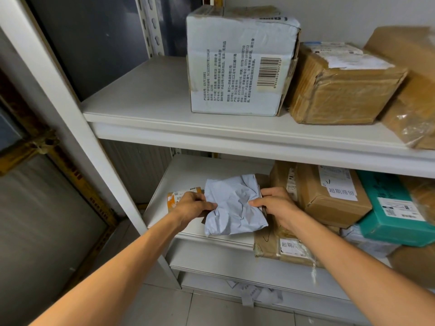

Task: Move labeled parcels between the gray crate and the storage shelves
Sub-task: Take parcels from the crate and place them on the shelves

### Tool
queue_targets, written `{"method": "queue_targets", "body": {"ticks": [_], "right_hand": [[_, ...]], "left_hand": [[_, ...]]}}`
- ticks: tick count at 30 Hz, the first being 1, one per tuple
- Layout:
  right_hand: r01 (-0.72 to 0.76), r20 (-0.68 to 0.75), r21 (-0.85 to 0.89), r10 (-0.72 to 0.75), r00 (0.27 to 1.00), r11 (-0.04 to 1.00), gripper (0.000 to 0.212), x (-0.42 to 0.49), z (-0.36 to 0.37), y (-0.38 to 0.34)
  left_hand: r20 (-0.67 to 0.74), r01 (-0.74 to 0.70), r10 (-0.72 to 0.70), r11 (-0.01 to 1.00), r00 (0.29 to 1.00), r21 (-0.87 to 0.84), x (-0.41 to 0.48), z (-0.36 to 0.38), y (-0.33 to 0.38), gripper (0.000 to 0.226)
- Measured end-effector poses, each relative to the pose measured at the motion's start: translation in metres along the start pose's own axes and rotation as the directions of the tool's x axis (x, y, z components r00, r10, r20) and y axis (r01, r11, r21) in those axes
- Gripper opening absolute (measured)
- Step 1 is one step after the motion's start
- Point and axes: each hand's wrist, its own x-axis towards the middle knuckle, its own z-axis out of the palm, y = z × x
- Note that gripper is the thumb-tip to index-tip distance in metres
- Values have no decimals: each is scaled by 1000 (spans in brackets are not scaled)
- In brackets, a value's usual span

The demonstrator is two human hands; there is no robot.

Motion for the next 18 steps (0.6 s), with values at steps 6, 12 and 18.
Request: {"method": "queue_targets", "body": {"ticks": [6, 12, 18], "right_hand": [[199, -109, -150, -216, 970, 968, 13, -4, 6, -3], [68, -45, 10, -67, 997, 998, 18, -1, 13, -8], [74, -62, 106, -67, 996, 992, 18, 8, 24, -7]], "left_hand": [[-108, -110, 116, 992, 987, 61, 2, 1, -1, 6], [-119, -2, -20, 983, 993, -182, -1, -7, 7, 23], [-205, -131, 104, 984, 973, -122, 2, -14, -2, 13]]}}
